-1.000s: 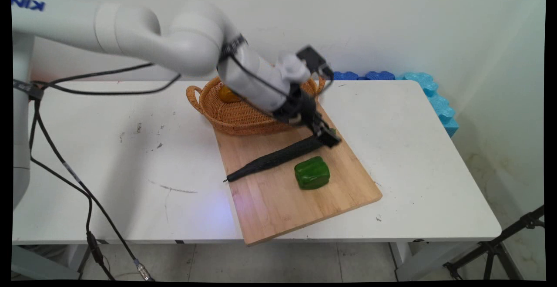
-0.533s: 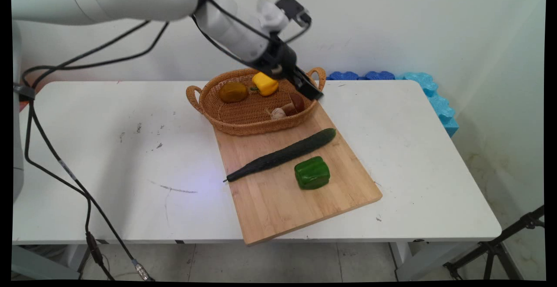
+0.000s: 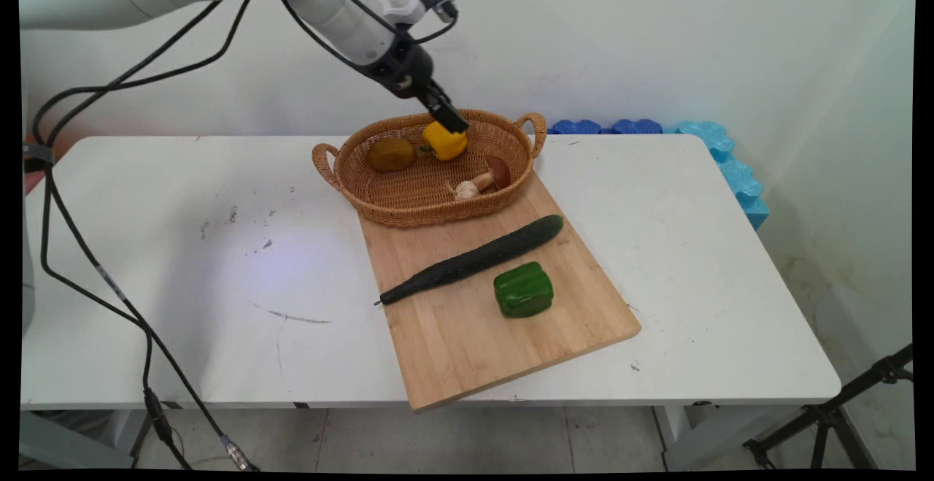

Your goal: Pick up the potato from the vegetable basket, then place the picked object on the cutting board

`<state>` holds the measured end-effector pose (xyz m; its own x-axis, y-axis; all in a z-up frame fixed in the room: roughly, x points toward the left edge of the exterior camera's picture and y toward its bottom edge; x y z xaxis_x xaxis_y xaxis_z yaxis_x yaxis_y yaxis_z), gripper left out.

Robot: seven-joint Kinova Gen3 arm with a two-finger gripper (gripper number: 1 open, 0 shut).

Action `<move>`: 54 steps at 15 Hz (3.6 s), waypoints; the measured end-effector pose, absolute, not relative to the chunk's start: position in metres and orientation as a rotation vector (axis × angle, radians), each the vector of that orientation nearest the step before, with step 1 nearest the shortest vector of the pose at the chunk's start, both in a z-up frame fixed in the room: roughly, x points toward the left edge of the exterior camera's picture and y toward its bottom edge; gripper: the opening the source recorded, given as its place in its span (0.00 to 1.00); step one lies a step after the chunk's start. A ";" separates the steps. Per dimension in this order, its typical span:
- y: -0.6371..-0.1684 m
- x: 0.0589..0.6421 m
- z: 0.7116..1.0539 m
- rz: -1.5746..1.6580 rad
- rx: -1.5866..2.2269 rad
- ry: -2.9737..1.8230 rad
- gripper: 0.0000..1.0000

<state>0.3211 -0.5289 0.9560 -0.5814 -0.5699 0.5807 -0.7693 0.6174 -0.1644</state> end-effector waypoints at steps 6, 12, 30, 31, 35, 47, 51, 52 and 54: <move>-0.552 0.369 0.925 0.593 1.152 -2.447 1.00; -0.569 0.391 0.890 0.571 1.202 -2.494 1.00; -0.578 0.393 0.847 0.490 1.059 -2.605 0.00; -0.577 0.392 0.847 0.489 1.047 -2.608 0.00; -0.569 0.386 0.867 0.502 1.019 -2.595 0.00; -0.433 0.341 0.997 0.351 1.031 -2.424 0.00; -0.376 0.318 0.991 0.244 1.036 -2.413 0.00; -0.366 0.312 0.987 0.228 1.039 -2.412 0.00; -0.344 0.298 0.972 0.196 1.048 -2.410 0.00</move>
